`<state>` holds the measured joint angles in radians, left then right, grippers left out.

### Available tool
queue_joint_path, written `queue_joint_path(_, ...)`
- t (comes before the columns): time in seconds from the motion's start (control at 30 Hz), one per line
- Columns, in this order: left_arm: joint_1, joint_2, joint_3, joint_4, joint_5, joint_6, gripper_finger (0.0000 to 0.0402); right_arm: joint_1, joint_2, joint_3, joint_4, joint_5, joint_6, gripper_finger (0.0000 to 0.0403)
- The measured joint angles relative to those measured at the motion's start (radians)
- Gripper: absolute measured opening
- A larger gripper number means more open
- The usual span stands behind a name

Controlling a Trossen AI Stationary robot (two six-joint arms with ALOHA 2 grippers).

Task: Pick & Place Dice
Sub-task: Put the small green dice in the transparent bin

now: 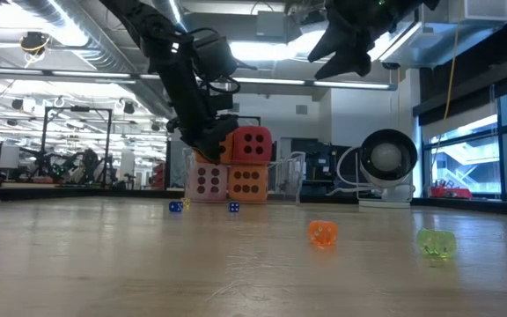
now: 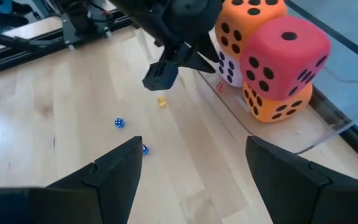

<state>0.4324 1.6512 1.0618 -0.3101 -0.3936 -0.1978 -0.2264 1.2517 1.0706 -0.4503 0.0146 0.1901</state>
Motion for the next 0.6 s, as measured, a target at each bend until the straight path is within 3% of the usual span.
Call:
queue_joint_path(0.37,-0.011,-0.026,-0.004,0.005,-0.005,-0.001,0.0125,0.138,0.049,-0.001,-0.011,0.023,-0.120,0.0283)
queue_joint_path(0.6,-0.064,-0.213,-0.010,0.014,-0.004,0.041,0.0124,0.297,0.061,0.000,-0.043,0.057,-0.067,0.0283)
